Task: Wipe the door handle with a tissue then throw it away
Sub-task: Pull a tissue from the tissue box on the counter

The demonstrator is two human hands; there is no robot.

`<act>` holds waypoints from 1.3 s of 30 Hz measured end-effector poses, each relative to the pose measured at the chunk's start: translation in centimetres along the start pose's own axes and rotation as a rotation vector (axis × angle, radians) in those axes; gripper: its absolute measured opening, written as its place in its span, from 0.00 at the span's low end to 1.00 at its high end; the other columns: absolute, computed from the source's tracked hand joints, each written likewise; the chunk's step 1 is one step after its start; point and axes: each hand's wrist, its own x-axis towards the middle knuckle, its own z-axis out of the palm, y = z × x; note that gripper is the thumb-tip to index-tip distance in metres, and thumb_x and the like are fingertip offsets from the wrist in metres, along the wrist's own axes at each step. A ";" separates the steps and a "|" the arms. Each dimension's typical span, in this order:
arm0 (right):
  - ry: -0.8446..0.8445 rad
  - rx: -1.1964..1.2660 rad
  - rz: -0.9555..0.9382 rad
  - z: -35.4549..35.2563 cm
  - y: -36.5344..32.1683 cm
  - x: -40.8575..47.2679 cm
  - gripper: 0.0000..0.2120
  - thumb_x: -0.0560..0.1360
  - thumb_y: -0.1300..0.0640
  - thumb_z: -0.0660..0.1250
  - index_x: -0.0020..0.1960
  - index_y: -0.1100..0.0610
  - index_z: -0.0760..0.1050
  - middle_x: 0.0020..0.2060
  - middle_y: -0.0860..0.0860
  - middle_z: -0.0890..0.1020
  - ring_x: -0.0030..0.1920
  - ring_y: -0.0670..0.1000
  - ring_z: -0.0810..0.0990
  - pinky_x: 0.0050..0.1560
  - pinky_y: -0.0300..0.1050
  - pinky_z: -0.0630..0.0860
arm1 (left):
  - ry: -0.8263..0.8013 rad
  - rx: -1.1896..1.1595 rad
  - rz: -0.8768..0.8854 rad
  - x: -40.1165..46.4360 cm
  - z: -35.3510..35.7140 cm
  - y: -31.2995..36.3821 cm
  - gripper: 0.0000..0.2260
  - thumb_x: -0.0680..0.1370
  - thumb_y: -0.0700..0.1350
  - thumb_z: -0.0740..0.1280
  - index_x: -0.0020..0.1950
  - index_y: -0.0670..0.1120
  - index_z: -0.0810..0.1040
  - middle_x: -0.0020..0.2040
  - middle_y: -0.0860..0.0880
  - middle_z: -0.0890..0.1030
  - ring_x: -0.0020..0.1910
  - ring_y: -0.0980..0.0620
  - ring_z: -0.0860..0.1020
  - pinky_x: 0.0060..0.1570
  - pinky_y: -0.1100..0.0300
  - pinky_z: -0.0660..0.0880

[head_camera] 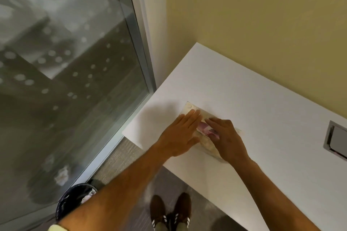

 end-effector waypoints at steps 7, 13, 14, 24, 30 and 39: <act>-0.024 0.082 0.101 0.8 0.6 0.6 0.06 0.79 0.58 0.67 0.51 0.52 0.82 0.45 0.49 0.85 0.47 0.52 0.78 0.41 0.44 0.74 | -0.029 0.064 0.035 1.1 2.9 -0.9 0.34 0.86 0.65 0.46 0.87 0.50 0.40 0.88 0.50 0.40 0.87 0.49 0.38 0.86 0.51 0.42; 0.082 0.066 0.082 -1.0 -0.8 0.3 0.06 0.78 0.62 0.68 0.50 0.54 0.82 0.44 0.51 0.86 0.43 0.52 0.82 0.43 0.41 0.71 | -0.054 0.101 0.031 1.1 2.7 -0.7 0.35 0.85 0.64 0.44 0.87 0.49 0.38 0.88 0.50 0.38 0.87 0.49 0.37 0.86 0.51 0.42; 0.102 0.075 0.083 -1.5 -1.1 0.2 0.06 0.78 0.63 0.67 0.51 0.55 0.82 0.44 0.52 0.86 0.44 0.53 0.83 0.44 0.41 0.72 | -0.068 0.096 0.025 1.1 2.5 -0.6 0.35 0.86 0.64 0.45 0.88 0.49 0.39 0.88 0.50 0.39 0.87 0.49 0.38 0.86 0.50 0.43; 0.125 0.408 0.199 -9.6 -10.1 0.3 0.13 0.79 0.53 0.65 0.57 0.59 0.81 0.52 0.55 0.85 0.50 0.53 0.83 0.56 0.48 0.81 | 0.158 -0.468 -0.199 -7.1 -7.9 3.4 0.39 0.79 0.73 0.54 0.85 0.53 0.64 0.84 0.53 0.67 0.83 0.50 0.66 0.79 0.62 0.52; 0.063 0.603 0.150 -9.7 -20.7 -1.7 0.07 0.78 0.54 0.68 0.53 0.43 0.79 0.50 0.42 0.81 0.48 0.45 0.81 0.49 0.40 0.82 | 0.326 -0.601 -0.445 -18.9 -15.7 6.4 0.23 0.80 0.58 0.65 0.71 0.51 0.81 0.65 0.57 0.83 0.65 0.55 0.78 0.69 0.57 0.73; -0.056 0.624 -0.387 -5.3 -38.0 -8.3 0.14 0.73 0.64 0.70 0.49 0.45 0.76 0.52 0.38 0.76 0.55 0.45 0.77 0.56 0.43 0.79 | 0.783 -0.675 -0.733 -40.7 -19.7 6.2 0.05 0.78 0.40 0.74 0.50 0.42 0.89 0.39 0.59 0.82 0.40 0.65 0.77 0.46 0.64 0.72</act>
